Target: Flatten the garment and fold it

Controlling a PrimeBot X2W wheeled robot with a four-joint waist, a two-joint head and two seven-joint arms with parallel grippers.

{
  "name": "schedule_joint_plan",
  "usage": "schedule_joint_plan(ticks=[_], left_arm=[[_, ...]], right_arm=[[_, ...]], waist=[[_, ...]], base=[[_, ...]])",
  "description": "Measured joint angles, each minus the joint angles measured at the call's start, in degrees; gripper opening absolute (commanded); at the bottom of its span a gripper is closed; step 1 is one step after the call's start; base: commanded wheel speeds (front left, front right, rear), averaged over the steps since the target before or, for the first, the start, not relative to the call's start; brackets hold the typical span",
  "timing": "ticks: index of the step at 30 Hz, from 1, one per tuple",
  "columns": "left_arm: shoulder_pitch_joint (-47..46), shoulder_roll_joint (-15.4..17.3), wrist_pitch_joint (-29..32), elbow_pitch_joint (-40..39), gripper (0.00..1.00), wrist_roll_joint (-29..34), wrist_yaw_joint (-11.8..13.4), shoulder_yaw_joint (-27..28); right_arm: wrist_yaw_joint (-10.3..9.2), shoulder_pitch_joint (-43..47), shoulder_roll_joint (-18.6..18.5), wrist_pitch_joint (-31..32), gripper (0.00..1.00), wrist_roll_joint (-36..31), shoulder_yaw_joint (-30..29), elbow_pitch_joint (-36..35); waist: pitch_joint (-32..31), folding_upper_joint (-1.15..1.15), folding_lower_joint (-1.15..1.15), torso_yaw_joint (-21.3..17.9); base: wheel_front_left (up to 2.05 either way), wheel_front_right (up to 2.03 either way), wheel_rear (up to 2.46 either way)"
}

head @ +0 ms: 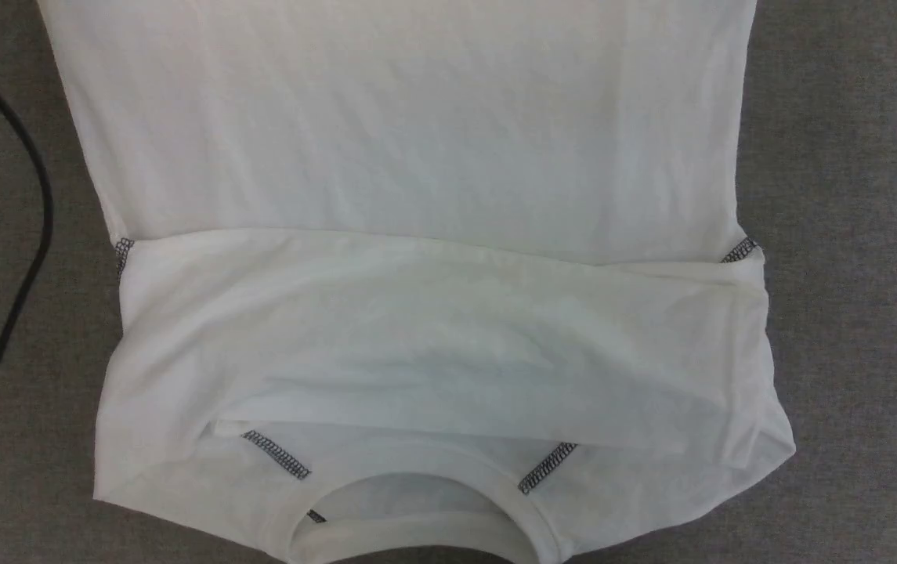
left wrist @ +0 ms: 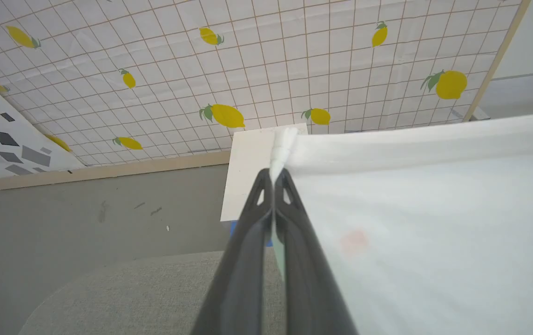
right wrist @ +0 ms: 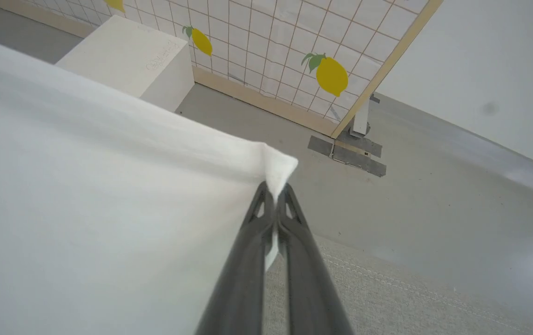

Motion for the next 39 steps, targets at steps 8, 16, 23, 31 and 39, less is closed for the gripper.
schedule_joint_plan(ticks=[8,16,23,31,39], left_arm=[[10.83,0.10,-9.78,-2.49,0.00,-2.44,-3.09,0.55],[29.69,0.93,-14.54,-12.50,0.00,-6.68,-0.75,1.99],[49.54,0.91,-18.18,-21.79,0.00,-10.90,4.65,4.30],[63.17,-0.68,-19.31,-26.74,0.00,-14.40,7.32,3.82],[70.84,-1.03,-16.90,-27.19,0.00,-16.85,10.56,3.42]], right_arm=[[0.00,11.07,-1.36,-6.30,0.00,10.53,2.61,-4.50],[-0.02,32.98,-2.67,-7.16,0.00,20.81,0.99,-14.92],[-0.02,50.04,-0.27,-7.51,0.00,24.12,-4.08,-21.99],[-0.02,63.99,3.21,-6.64,0.00,24.70,-9.18,-25.95],[-0.02,73.11,4.95,-4.14,0.00,24.51,-9.96,-26.02]], waist=[[-5.86,0.00,0.00,-0.35],[-13.66,0.00,0.00,-0.39],[-20.39,0.00,0.00,-0.33],[-26.76,0.00,-0.01,0.26],[-30.98,0.00,-0.01,0.92]], base=[[0.00,0.00,0.00],[0.00,0.00,0.00],[0.00,0.00,0.00],[0.00,0.00,0.00],[0.00,0.00,0.00]])
